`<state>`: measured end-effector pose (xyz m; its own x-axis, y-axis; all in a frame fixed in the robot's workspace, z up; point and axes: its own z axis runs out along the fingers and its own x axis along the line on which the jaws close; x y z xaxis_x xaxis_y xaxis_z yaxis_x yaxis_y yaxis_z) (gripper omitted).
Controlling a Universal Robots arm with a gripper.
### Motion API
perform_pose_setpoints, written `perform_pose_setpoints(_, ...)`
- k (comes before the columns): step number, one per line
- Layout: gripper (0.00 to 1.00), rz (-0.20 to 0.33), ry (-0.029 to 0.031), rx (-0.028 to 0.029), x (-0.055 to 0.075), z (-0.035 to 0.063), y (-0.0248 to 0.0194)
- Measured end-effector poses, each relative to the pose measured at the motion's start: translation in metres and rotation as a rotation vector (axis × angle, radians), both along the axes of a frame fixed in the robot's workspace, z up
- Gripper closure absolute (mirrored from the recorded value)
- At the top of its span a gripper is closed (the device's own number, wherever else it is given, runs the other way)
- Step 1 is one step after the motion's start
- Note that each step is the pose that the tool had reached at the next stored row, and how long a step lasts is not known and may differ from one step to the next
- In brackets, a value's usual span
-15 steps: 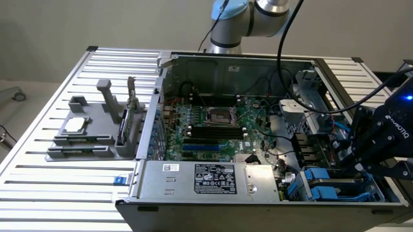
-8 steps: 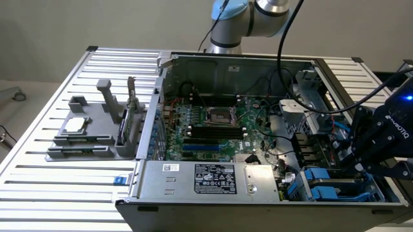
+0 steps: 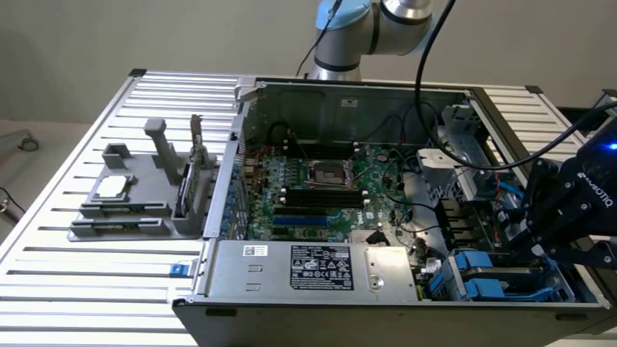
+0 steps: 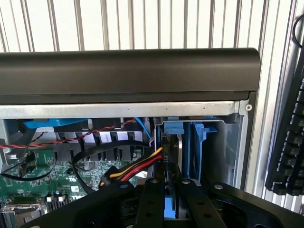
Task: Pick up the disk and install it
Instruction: 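Insert the second disk wire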
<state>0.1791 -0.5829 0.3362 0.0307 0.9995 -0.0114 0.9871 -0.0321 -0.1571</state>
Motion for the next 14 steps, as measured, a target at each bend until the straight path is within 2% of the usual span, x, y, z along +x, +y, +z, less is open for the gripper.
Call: perform_pose_setpoints(14,0.84,0.000,-0.0019,-0.0001,0.0002,-0.0021,0.0000)
